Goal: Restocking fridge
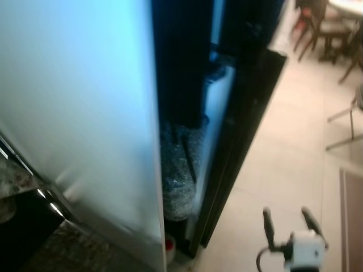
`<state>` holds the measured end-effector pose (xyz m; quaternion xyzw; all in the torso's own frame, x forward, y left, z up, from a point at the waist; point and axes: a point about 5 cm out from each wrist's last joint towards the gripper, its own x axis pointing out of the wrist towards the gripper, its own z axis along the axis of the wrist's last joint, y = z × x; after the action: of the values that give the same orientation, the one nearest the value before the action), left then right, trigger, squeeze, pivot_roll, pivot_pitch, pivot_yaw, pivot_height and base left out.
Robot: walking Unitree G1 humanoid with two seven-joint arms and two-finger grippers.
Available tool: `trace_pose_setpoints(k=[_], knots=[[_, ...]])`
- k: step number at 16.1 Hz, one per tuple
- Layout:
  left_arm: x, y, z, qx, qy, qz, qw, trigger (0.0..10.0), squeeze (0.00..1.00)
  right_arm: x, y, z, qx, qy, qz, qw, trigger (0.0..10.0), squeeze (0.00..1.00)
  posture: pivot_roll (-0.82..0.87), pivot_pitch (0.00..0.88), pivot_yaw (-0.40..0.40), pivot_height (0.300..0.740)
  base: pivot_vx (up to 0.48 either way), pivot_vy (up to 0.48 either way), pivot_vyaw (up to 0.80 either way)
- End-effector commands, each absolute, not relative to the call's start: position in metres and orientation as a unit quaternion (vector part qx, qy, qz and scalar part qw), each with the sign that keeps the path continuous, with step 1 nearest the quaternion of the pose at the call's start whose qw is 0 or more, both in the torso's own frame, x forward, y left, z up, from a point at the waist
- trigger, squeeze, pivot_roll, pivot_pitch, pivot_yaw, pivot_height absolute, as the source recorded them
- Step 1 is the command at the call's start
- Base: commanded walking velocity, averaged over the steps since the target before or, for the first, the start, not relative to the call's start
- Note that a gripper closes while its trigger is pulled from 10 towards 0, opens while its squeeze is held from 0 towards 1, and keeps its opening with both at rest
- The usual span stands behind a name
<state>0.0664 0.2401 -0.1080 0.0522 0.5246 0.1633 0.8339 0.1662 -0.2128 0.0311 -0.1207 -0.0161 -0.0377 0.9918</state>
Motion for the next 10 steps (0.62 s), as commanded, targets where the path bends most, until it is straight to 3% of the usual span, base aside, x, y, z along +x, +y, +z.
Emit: trace_pose_setpoints(k=[1, 4, 6, 10], knots=[[0.06, 0.241, -0.109, 0.056, 0.531, 0.167, 0.829, 10.0, 0.0, 0.165, -0.205, 0.032, -0.089, -0.003, -0.032, 0.995, 10.0, 0.0, -0.03, 0.0, -0.02, 0.74, 0.0, 0.0, 0.0], [0.06, 0.241, -0.109, 0.058, 0.532, 0.162, 0.829, 10.0, 0.0, 0.168, -0.192, 0.052, -0.086, -0.002, 0.016, 0.996, 10.0, 0.0, -0.03, 0.0, -0.026, 0.74, 0.0, 0.0, 0.0], [0.06, 0.241, -0.109, 0.061, 0.533, 0.159, 0.829, 10.0, 0.0, 0.176, -0.163, 0.067, -0.04, 0.007, 0.145, 0.989, 10.0, 0.0, -0.02, 0.0, -0.028, 0.74, 0.0, 0.0, 0.0], [0.06, 0.241, -0.109, 0.057, 0.531, 0.165, 0.829, 10.0, 0.0, 0.185, -0.144, 0.079, -0.032, 0.026, 0.221, 0.974, 10.0, 0.0, -0.01, 0.0, -0.037, 0.74, 0.0, 0.0, 0.0]])
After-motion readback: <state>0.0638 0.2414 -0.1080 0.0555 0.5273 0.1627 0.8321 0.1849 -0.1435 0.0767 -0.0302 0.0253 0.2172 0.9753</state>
